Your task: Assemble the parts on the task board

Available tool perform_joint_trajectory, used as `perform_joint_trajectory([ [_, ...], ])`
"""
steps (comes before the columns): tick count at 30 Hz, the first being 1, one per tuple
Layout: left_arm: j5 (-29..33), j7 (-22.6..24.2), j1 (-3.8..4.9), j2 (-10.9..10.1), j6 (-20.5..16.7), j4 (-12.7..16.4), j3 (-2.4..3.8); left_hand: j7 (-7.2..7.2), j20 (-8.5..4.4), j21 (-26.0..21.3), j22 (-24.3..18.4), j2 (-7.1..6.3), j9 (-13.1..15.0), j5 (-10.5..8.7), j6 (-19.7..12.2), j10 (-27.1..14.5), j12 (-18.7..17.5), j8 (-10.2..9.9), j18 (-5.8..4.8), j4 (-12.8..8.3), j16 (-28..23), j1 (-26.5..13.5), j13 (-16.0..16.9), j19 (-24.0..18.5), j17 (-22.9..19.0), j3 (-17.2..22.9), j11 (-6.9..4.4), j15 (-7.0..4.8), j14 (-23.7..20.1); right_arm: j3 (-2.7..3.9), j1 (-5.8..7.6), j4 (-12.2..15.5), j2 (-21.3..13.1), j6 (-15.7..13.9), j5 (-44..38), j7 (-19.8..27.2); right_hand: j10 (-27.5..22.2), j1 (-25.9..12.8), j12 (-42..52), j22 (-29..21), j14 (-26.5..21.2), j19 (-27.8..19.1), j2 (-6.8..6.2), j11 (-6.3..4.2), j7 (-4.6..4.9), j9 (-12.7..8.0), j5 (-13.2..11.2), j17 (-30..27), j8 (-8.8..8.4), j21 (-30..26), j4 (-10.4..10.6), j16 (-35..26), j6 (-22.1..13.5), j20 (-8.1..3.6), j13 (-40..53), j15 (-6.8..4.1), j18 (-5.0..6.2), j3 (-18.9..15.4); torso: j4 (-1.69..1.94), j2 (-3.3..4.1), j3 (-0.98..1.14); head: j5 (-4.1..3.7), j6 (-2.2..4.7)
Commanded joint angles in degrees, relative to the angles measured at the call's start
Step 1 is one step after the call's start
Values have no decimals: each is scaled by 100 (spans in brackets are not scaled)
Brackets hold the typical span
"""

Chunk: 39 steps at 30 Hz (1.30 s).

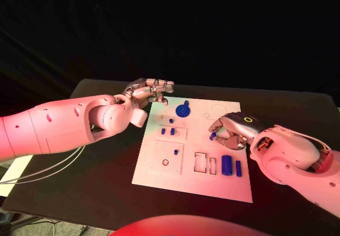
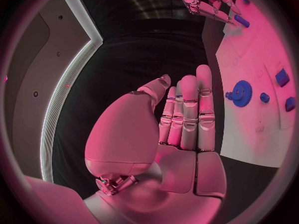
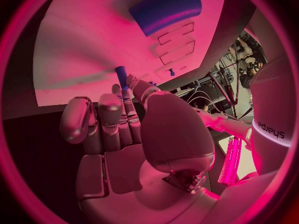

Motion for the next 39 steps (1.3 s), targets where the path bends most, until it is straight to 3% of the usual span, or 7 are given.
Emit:
perform_joint_trajectory([
  [1,-37,25,0,1,120,11,2,3,11,-22,-8,66,-4,18,-29,-47,11,22,54,-11,20,-6,9,11,-5,-32,12,5,-32,2,2,-6,17,162,-175,-94,61,-18,38,15,30,38,33,-5,9,10,-26,-2,29,18,11,33,61,-28,-1,-25,86,40,5,-1,-3,-14,-10],
  [17,-60,26,1,-4,123,20,2,4,12,-27,-10,67,-3,17,-31,-54,19,26,54,-14,21,-5,11,10,-7,-36,13,6,-38,-2,3,-87,107,268,-186,-111,449,-13,54,197,66,134,100,-106,-46,81,-54,100,109,131,45,171,393,-94,24,-101,50,188,4,-1,-2,-9,-40],
  [22,-60,25,1,-7,117,23,2,4,12,-27,-10,67,-3,17,-31,-54,19,26,54,-14,21,-5,11,10,-7,-36,13,6,-38,-4,3,-125,139,308,-231,-149,591,61,41,242,75,159,158,-146,-66,114,-184,135,143,160,7,220,498,-130,40,-136,41,257,4,-1,-3,-10,-52],
  [29,-61,22,1,-11,111,25,2,4,12,-27,-10,67,-3,17,-31,-54,19,26,54,-14,21,-5,11,10,-7,-36,13,6,-38,-6,4,-165,173,323,-262,-184,608,79,31,243,75,160,161,-149,-64,119,-192,136,143,162,-7,224,506,-135,41,-140,40,272,1,-4,-4,-13,-64],
  [39,-61,22,1,-9,117,19,2,4,12,-28,-10,68,-3,17,-31,-55,21,27,54,-13,21,-5,11,9,-8,-37,13,7,-38,5,4,111,135,-217,-198,-172,714,129,16,313,90,193,182,-154,-38,142,-193,203,158,206,-51,296,564,-147,58,-147,26,327,1,-12,4,-25,-60],
])
